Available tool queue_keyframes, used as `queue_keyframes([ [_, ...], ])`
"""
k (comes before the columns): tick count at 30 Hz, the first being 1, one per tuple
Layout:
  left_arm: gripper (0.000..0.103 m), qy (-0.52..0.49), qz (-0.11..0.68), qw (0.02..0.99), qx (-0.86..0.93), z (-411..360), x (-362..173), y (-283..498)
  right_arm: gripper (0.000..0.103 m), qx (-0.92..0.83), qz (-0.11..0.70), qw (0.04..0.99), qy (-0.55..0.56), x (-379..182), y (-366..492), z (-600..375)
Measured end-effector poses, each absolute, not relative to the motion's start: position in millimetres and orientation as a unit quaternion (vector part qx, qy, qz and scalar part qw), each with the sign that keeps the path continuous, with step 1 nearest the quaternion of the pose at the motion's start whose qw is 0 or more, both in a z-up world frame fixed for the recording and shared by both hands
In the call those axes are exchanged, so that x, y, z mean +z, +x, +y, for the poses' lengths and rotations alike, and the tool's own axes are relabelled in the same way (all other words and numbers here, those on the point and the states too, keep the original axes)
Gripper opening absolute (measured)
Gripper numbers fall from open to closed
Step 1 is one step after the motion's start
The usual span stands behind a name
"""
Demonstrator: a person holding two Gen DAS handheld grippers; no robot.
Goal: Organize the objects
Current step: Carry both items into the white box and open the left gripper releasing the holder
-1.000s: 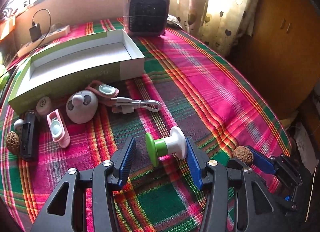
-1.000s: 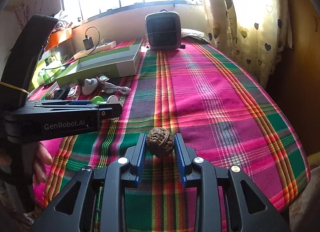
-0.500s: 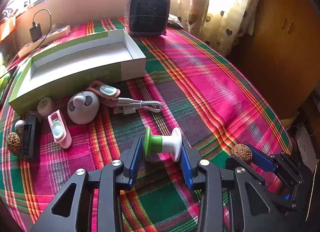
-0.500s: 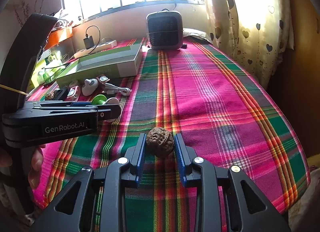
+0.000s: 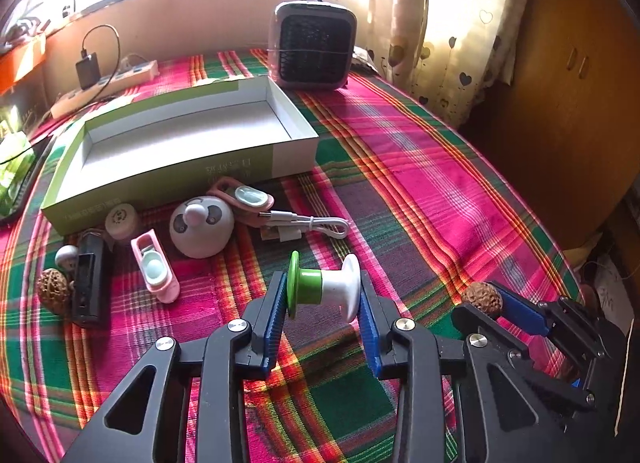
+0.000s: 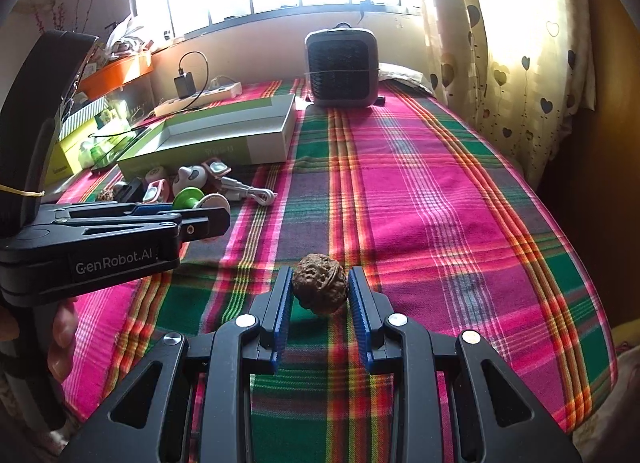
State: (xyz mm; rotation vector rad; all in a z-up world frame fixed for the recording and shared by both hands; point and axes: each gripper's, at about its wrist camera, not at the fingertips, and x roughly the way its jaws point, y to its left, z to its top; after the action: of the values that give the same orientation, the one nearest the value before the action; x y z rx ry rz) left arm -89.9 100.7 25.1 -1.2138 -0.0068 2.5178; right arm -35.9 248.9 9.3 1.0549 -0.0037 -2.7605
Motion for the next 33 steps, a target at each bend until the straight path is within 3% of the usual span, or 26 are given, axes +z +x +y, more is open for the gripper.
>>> queue_keyframes([
  [33,0.032,-0.385,-0.019,0.057,0.921,3.2,56.9,-180.2,0.029,-0.919,0.020,0.165,0.356,48.3,-175.4,166.7],
])
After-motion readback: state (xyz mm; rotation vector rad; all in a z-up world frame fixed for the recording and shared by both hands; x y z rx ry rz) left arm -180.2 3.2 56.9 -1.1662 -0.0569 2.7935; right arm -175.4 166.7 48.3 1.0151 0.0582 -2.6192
